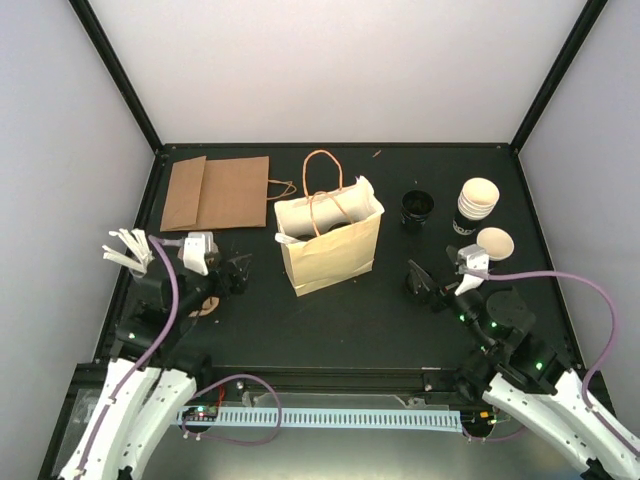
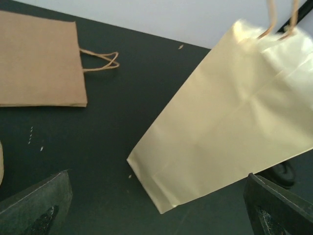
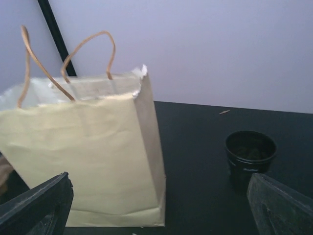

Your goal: Pack the takeout coffee

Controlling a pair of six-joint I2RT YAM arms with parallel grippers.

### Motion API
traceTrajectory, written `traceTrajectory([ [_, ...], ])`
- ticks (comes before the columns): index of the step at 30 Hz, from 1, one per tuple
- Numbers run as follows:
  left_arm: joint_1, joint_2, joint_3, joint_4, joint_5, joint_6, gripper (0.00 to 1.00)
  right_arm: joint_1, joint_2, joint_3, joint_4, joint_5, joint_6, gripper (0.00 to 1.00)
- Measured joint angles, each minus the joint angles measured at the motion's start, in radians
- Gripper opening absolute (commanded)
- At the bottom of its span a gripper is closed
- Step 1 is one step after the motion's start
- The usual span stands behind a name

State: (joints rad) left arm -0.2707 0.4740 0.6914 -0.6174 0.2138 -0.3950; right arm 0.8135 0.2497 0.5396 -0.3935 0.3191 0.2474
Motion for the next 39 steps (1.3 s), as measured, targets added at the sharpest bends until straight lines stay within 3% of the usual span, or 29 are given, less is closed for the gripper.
traceTrajectory([
  [6, 0.0, -0.141, -0.26, 0.154, -0.062, 0.03, 0.99, 0.0, -0.039, -0.129, 0.113, 0.047, -0.146, 0.97],
  [12, 0.0, -0.121, -0.341, 0.346, -0.163, 0.071, 0.99, -0.008, 0.079, -0.19, 0.269, 0.099, -0.234, 0.95],
  [16, 0.0, 0.004, -0.365, 0.487, -0.291, 0.113, 0.99, -0.091, 0.2, -0.261, 0.457, 0.093, -0.269, 0.9],
  [21, 0.001, 0.179, -0.407, 0.671, -0.464, 0.206, 0.99, -0.333, 0.318, -0.305, 0.607, -0.019, -0.256, 0.93],
  [25, 0.005, 0.306, -0.42, 0.824, -0.55, 0.28, 0.99, -0.416, 0.42, -0.311, 0.722, -0.047, -0.285, 0.93],
  [32, 0.026, 0.486, -0.491, 1.141, -0.602, 0.37, 0.99, -0.595, 0.619, -0.412, 0.993, -0.087, -0.289, 0.94],
  [39, 0.074, 0.665, -0.496, 1.366, -0.571, 0.454, 0.99, -0.676, 0.858, -0.428, 1.225, -0.139, -0.271, 0.94],
])
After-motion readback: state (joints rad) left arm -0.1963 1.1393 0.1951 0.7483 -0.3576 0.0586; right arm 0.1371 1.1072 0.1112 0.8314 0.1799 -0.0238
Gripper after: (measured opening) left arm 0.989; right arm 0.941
